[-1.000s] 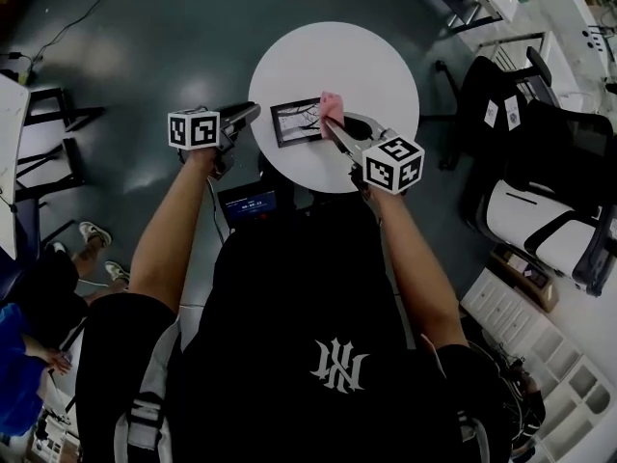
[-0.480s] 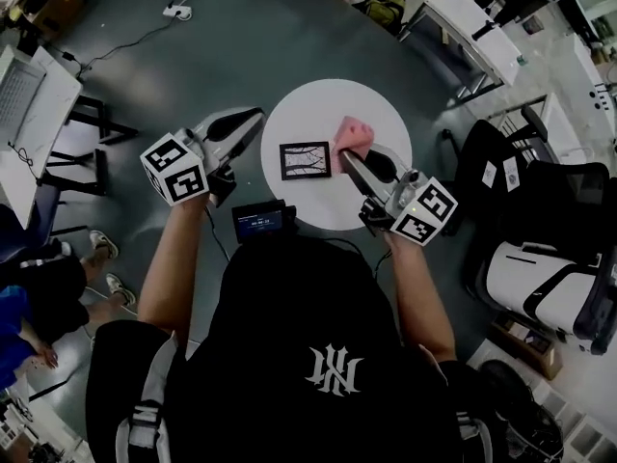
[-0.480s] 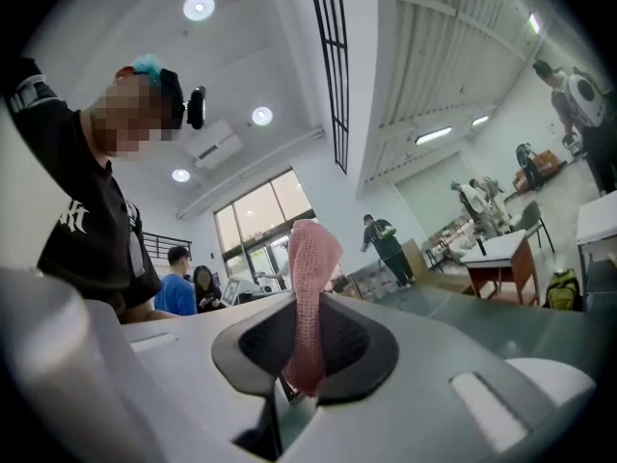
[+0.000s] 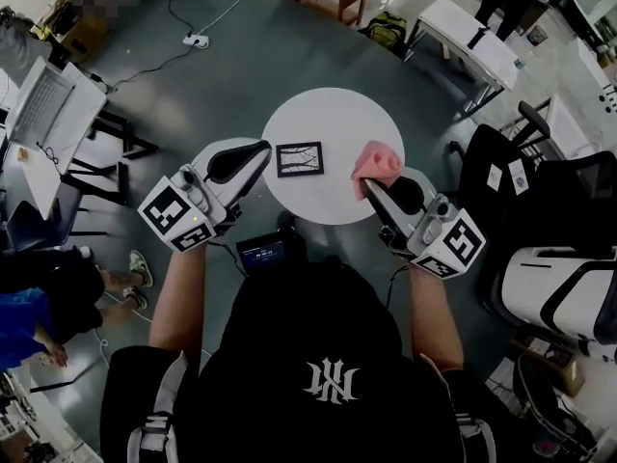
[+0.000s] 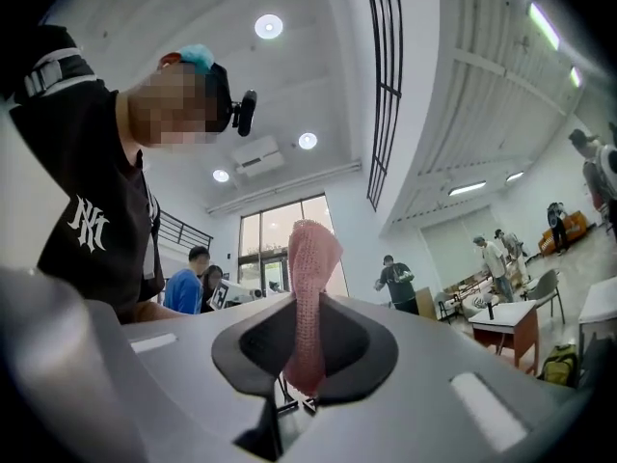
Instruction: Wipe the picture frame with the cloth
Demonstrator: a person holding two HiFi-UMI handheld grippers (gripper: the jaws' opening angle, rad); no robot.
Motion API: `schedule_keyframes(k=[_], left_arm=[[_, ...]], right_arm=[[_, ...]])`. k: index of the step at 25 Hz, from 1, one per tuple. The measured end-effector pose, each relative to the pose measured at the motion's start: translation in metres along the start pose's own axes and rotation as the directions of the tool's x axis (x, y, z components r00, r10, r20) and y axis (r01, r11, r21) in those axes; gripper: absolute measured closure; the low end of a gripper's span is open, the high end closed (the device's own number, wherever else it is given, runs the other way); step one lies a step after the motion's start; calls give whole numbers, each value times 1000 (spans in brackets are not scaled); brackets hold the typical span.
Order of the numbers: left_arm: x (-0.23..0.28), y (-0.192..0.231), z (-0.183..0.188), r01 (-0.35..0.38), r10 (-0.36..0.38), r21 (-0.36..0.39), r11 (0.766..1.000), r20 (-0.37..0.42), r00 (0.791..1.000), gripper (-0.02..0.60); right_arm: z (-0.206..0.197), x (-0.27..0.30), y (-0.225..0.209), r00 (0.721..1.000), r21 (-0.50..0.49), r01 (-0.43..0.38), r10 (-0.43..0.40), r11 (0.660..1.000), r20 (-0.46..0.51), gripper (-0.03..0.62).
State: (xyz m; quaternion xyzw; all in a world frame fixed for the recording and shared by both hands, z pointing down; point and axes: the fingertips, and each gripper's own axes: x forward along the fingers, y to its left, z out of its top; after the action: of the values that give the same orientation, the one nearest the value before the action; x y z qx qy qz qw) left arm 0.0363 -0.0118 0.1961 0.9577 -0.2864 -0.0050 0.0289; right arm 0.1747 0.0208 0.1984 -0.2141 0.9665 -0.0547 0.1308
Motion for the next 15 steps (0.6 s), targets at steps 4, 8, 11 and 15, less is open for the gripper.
schedule_keyframes(k=[4, 8, 11, 15], left_arm=[[-12, -41, -6, -37, 38, 14, 999, -22, 999, 578], [-27, -81, -22, -45, 44, -13, 999, -60, 997, 578], [-38, -104, -22, -32, 31, -17, 999, -72, 997, 578], [-50, -130, -8, 34, -32, 18, 999, -82, 996, 578]], right_arm=[[2, -35, 20, 999, 24, -12, 11, 1000, 33, 558], [-3, -59, 37, 998, 72, -11, 7, 997, 55, 559], [-4, -70, 49, 998, 91, 4, -10, 996, 66, 559], [-1, -74, 73, 998, 92, 11, -16, 996, 55, 559]])
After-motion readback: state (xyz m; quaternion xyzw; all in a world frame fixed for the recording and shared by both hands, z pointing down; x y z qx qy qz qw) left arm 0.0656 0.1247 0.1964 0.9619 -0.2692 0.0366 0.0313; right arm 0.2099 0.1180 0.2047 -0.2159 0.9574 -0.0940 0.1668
